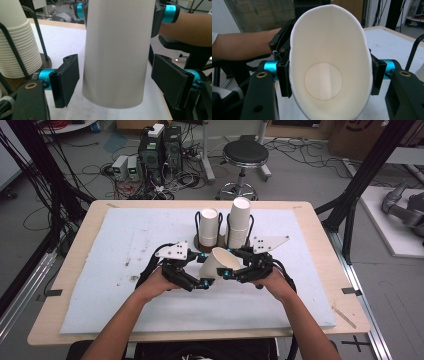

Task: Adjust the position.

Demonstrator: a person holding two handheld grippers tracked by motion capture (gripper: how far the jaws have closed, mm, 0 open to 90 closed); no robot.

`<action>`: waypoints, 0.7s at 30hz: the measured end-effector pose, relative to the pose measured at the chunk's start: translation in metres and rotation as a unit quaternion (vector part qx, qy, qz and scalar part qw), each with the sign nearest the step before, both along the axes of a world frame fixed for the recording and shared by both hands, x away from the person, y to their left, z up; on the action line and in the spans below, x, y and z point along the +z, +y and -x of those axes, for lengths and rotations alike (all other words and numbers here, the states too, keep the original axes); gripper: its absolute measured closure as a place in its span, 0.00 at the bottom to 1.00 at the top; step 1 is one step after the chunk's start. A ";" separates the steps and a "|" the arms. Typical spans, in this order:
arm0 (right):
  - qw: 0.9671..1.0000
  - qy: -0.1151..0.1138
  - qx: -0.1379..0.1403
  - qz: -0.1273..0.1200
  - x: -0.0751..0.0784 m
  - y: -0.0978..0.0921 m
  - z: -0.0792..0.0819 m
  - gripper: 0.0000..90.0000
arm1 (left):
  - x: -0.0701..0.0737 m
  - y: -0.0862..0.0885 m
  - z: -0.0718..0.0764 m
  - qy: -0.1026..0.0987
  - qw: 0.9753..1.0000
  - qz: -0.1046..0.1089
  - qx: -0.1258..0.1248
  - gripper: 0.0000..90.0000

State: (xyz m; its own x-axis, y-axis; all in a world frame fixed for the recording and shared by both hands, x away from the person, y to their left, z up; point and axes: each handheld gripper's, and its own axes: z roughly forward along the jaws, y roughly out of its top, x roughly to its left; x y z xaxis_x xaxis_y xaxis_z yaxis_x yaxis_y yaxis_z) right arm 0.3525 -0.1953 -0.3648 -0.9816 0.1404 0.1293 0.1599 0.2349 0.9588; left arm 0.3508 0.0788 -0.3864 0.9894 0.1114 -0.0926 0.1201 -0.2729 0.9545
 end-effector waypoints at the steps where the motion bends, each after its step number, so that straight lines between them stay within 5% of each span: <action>1: 1.000 0.000 0.002 0.001 0.000 0.001 0.000 0.43 | -0.001 -0.001 0.000 -0.001 1.000 -0.001 -0.009 0.27; 3: 1.000 0.005 0.010 -0.002 0.000 0.003 0.001 0.44 | -0.002 -0.001 0.000 -0.007 1.000 -0.008 -0.017 0.40; 10: 1.000 0.015 -0.009 -0.025 0.002 0.008 0.004 0.20 | 0.000 0.002 -0.001 -0.005 1.000 0.017 -0.016 0.40; 13: 0.999 0.018 -0.010 -0.030 0.002 0.007 0.003 0.21 | 0.002 0.004 -0.002 -0.006 0.999 0.029 -0.012 0.40; 16: 1.000 0.006 -0.004 -0.030 0.002 0.007 0.003 0.39 | 0.000 0.002 -0.001 -0.002 0.999 0.028 -0.016 0.40; 18: 1.000 0.002 -0.004 -0.028 0.003 0.007 0.004 0.41 | 0.000 0.001 0.000 -0.005 1.000 0.024 -0.008 0.40; 21: 1.000 -0.006 -0.013 -0.016 0.003 0.005 0.003 0.42 | 0.000 0.000 -0.001 0.004 1.000 0.021 0.009 0.29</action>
State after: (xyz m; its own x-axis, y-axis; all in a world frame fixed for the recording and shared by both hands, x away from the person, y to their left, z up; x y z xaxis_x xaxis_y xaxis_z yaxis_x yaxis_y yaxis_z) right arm 0.3495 -0.1902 -0.3615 -0.9792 0.1616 0.1230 0.1545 0.1999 0.9676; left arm 0.3517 0.0790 -0.3864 0.9864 0.1250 -0.1065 0.1332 -0.2299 0.9640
